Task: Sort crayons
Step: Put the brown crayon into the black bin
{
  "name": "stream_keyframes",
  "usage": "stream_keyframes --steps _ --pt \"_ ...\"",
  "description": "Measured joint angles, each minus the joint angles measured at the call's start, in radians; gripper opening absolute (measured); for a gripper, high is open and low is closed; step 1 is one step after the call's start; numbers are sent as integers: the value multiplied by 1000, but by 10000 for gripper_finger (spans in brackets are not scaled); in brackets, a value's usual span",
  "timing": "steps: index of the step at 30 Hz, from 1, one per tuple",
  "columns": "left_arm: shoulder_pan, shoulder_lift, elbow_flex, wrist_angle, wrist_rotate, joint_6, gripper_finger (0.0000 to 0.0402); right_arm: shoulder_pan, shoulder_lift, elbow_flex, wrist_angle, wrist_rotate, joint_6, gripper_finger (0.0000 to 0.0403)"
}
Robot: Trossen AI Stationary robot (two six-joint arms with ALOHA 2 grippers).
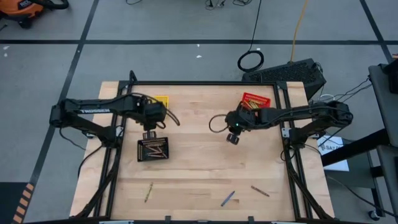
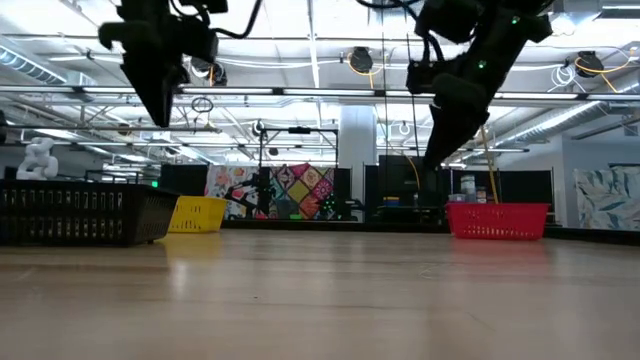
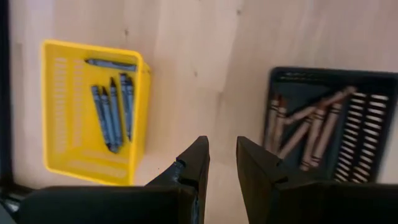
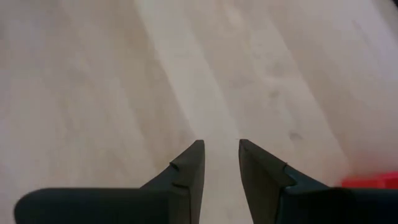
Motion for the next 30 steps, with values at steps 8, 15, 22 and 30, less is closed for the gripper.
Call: stream_keyframes --steps 8,15,22,30 --pt "-94 -13 0 -33 3 -131 75 150 4 0 61 -1 46 87" --pt "-149 -14 0 -44 3 -183 75 268 5 0 61 -106 -88 87" --pt "-172 -13 0 -13 3 -234 75 373 6 0 139 -130 -105 87" --pt "-189 -13 0 -15 8 -276 75 484 99 0 249 -132 -33 87"
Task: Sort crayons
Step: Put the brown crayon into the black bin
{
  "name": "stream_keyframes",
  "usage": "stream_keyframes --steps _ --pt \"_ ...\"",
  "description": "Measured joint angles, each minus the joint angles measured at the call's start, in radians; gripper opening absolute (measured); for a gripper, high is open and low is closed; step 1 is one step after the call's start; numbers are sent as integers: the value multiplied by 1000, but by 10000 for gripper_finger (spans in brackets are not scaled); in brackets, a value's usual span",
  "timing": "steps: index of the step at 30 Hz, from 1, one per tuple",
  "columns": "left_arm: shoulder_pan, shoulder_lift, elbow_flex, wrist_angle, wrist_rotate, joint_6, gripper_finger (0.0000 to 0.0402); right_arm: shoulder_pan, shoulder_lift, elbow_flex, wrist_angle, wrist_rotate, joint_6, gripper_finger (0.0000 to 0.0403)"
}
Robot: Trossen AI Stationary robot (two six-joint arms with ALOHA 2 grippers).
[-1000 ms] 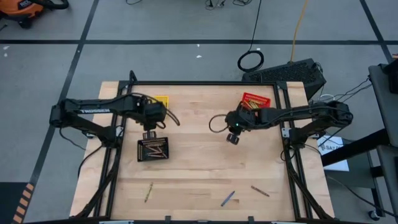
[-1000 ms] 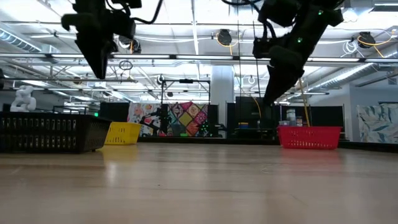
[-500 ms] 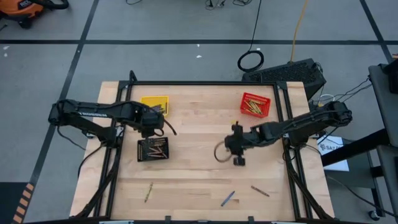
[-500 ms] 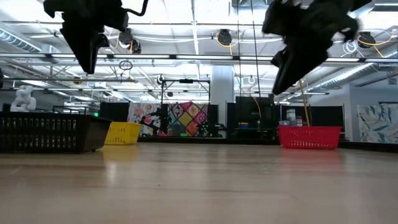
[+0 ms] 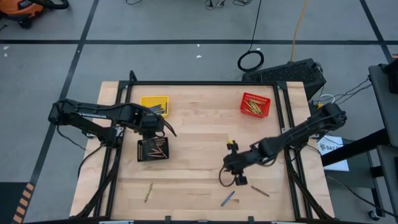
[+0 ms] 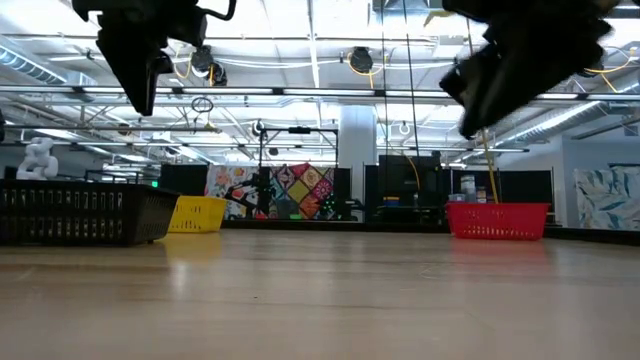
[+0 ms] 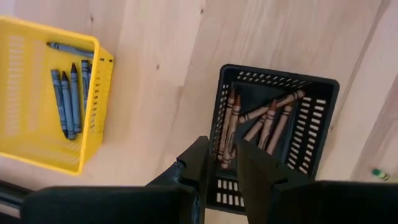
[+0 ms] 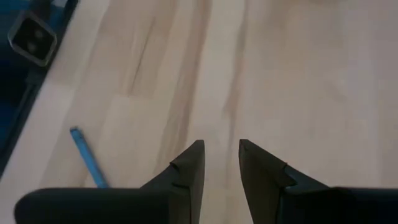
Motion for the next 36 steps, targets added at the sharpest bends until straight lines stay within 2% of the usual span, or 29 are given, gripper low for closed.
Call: stream_keyframes --steps 9,15,22,29,36 --pt "-53 0 0 -3 48 -91 75 80 90 0 55 2 74 87" --pt "-102 0 0 -3 48 -140 75 138 82 1 -8 -1 294 87" --pt "-133 0 0 -2 41 -141 75 218 82 1 -176 -3 587 87" --pt "-135 0 0 0 5 -141 75 283 82 1 -257 -6 778 87" --pt "-135 0 0 0 -9 -140 75 344 82 1 -296 -135 981 87"
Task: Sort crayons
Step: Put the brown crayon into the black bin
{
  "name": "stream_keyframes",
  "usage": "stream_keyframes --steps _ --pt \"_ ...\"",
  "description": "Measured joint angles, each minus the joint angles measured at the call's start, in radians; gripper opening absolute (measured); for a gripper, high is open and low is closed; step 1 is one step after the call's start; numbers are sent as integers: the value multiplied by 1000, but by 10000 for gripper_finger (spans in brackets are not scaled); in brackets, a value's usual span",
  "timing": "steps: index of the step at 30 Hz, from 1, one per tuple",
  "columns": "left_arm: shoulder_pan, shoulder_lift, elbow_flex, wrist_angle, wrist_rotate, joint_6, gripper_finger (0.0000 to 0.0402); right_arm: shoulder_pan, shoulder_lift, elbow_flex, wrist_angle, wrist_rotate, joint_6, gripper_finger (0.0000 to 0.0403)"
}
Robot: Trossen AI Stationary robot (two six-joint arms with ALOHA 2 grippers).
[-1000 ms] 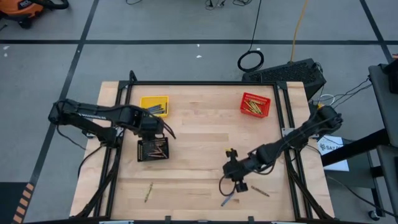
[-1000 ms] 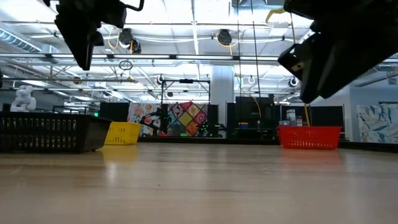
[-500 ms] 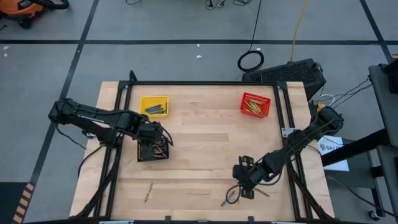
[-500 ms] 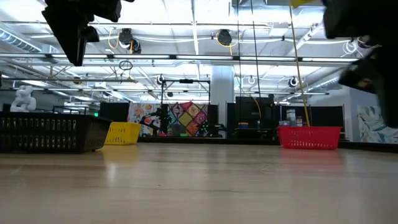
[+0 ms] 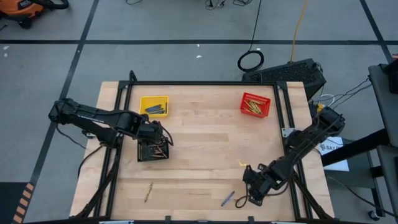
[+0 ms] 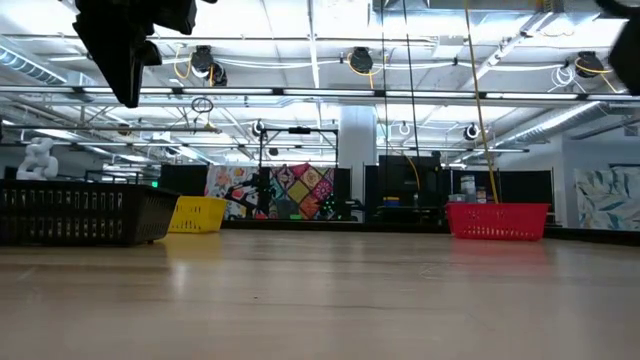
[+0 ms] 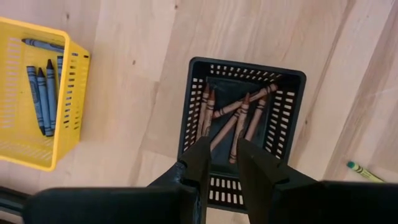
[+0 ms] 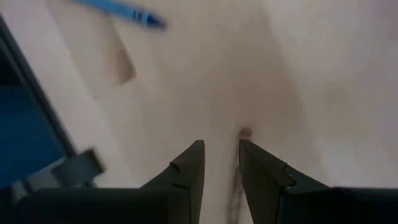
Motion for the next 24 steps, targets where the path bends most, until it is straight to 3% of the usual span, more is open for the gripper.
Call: stream_keyframes --steps 8,15,24 --pt "0 0 0 1 -16 7 75 76 0 0 -16 -21 129 87" --pt "0 0 0 2 -43 6 75 92 0 0 -112 29 245 87" --pt "0 0 0 2 -46 8 75 94 14 0 -92 31 256 87"
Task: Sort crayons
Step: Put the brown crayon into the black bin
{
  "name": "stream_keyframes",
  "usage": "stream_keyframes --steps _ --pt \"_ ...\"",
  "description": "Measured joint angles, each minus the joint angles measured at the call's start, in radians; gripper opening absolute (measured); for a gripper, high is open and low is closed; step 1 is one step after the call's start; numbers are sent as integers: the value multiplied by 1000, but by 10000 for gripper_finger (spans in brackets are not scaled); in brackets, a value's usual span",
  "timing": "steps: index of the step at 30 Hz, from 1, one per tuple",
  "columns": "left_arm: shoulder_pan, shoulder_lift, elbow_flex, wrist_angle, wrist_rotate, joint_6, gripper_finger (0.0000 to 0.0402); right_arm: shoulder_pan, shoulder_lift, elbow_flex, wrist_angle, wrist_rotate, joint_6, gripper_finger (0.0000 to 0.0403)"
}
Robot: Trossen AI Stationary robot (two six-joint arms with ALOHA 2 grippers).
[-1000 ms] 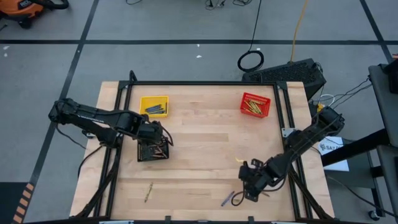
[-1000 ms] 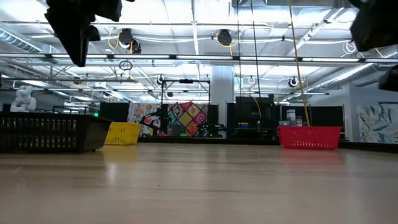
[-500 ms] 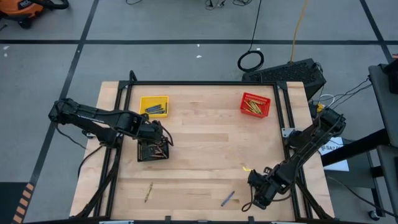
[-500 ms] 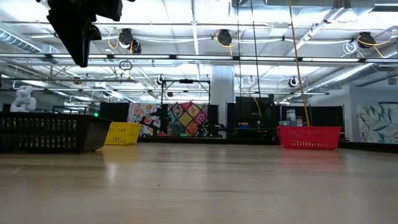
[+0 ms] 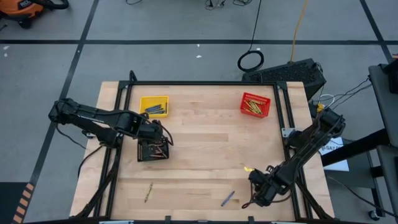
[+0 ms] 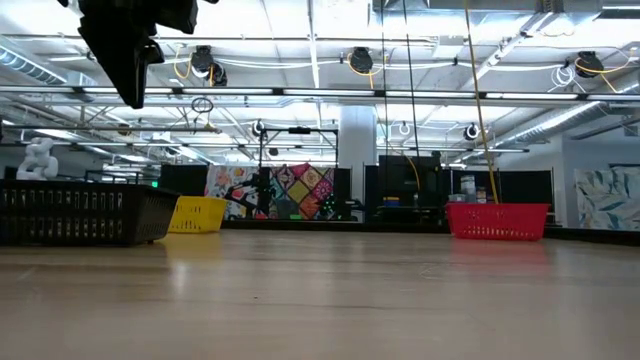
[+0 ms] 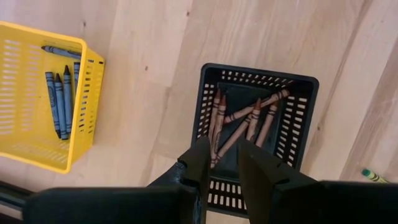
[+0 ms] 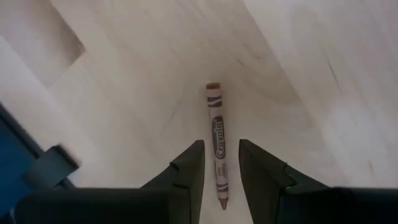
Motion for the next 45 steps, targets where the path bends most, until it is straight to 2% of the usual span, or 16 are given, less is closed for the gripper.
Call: stream_keyframes --steps 16,25,29,36,45 --pt "0 0 0 1 -7 -1 75 1 122 4 33 -22 -15 87" --pt "0 0 0 60 -62 0 75 1 205 4 -14 -25 -36 86" --pt "0 0 0 78 -63 0 75 1 212 5 -16 -23 -35 69" --pt "0 0 0 77 -63 1 75 -3 209 3 0 -4 -7 7" --pt "0 0 0 76 -63 1 75 -3 212 26 -15 -5 12 2"
